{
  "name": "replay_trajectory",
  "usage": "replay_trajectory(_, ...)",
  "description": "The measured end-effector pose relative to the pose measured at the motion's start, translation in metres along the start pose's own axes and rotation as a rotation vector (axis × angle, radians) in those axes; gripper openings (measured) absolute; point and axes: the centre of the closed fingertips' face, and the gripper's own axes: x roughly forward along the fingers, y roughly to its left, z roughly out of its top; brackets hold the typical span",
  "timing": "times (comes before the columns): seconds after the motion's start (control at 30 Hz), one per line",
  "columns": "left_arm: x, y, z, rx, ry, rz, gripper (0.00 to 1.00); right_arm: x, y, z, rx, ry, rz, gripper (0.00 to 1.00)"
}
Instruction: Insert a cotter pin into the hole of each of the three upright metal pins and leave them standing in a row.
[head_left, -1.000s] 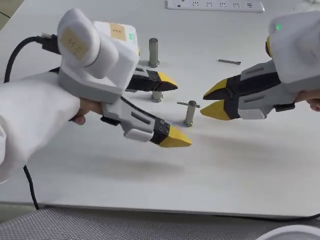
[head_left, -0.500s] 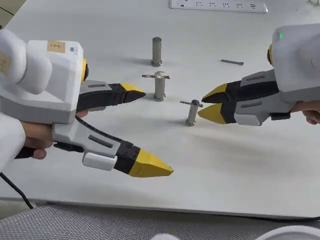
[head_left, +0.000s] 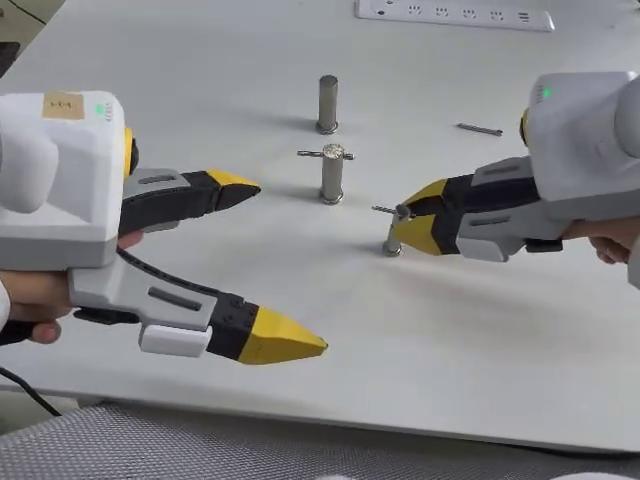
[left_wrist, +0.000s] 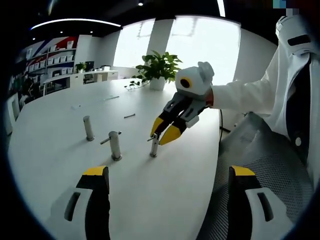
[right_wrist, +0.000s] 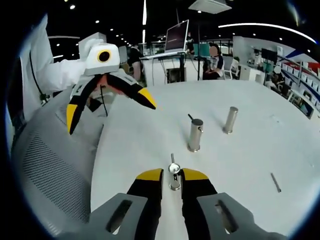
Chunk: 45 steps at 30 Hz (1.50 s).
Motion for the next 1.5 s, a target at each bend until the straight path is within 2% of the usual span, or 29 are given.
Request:
replay_trajectory(0.2, -0.006, 0.004, -0.001, -0.008, -0.008, 0.031, 0.99, 0.000, -0.004, 0.001, -0.010, 0.002, -0.002, 0.05)
replay_trajectory(0.3, -0.015, 0.015, -0.006, -0.016, -0.015, 0.042, 0.99, 0.000, -0.003, 0.002, -0.017, 0.004, 0.005, 0.05)
replay_trajectory(0.5, -0.021, 0.023, -0.010, -0.018, -0.017, 0.052, 0.99, -0.001, -0.003, 0.001, -0.041, 0.018, 0.027, 0.04)
replay_trajectory(0.6, -0.014, 0.011, -0.005, -0.014, -0.015, 0.061, 0.99, -0.002, -0.007, 0.002, -0.056, 0.021, 0.025, 0.04)
replay_trajectory(0.67, -0.013, 0.008, -0.003, -0.015, -0.016, 0.064, 0.99, -0.005, -0.013, 0.005, -0.056, 0.008, 0.023, 0.04)
replay_trajectory(0.73, -0.013, 0.007, -0.002, -0.017, -0.017, 0.068, 0.99, -0.007, -0.020, 0.010, -0.073, -0.004, 0.027, 0.04)
replay_trajectory(0.87, -0.014, 0.006, 0.000, -0.016, -0.018, 0.073, 0.99, -0.009, -0.035, 0.011, -0.141, 0.018, 0.032, 0.04)
replay_trajectory(1.07, -0.015, 0.003, 0.001, -0.025, -0.023, 0.080, 0.99, -0.007, -0.050, 0.007, -0.146, 0.017, 0.042, 0.04)
replay_trajectory(1.23, -0.014, -0.001, 0.001, -0.031, -0.021, 0.079, 0.99, -0.005, -0.053, 0.004, -0.162, 0.015, 0.058, 0.04)
replay_trajectory(1.3, -0.017, 0.003, -0.002, -0.034, -0.022, 0.080, 0.99, -0.004, -0.056, 0.004, -0.159, 0.012, 0.060, 0.04)
replay_trajectory(1.5, -0.015, 0.002, -0.002, -0.043, -0.019, 0.081, 0.99, 0.000, -0.061, 0.004, -0.166, 0.007, 0.075, 0.04)
